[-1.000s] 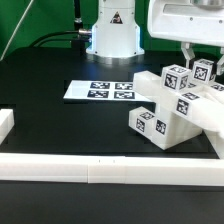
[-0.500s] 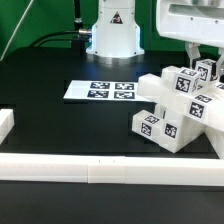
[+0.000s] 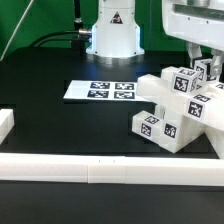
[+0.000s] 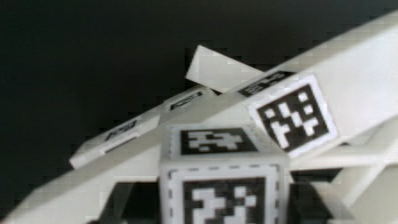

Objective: Assemble chair

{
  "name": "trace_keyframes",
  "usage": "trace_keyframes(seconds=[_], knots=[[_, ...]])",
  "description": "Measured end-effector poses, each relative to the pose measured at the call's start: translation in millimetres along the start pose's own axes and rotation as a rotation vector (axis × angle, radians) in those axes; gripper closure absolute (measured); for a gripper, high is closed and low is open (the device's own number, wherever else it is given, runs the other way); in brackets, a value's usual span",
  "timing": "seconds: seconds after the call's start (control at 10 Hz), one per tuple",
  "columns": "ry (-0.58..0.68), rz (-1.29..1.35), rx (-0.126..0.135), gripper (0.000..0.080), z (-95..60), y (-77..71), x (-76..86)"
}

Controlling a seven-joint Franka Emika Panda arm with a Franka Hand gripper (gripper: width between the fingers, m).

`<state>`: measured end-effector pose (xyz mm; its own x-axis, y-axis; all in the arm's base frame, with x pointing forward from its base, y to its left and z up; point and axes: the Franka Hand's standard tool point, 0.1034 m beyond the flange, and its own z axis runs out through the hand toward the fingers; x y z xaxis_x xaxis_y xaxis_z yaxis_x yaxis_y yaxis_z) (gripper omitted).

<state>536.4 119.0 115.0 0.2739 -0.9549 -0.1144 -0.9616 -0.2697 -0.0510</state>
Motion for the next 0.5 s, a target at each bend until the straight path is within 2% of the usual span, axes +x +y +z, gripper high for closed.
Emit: trace_keyframes(seconds=[0.3, 0.5], knots=[[-0.025, 0.170, 0.016, 0.0515, -1.6, 0.9, 2.1], [-0.024, 0.179, 0.022, 0.0515, -0.5, -0.2, 0.8]])
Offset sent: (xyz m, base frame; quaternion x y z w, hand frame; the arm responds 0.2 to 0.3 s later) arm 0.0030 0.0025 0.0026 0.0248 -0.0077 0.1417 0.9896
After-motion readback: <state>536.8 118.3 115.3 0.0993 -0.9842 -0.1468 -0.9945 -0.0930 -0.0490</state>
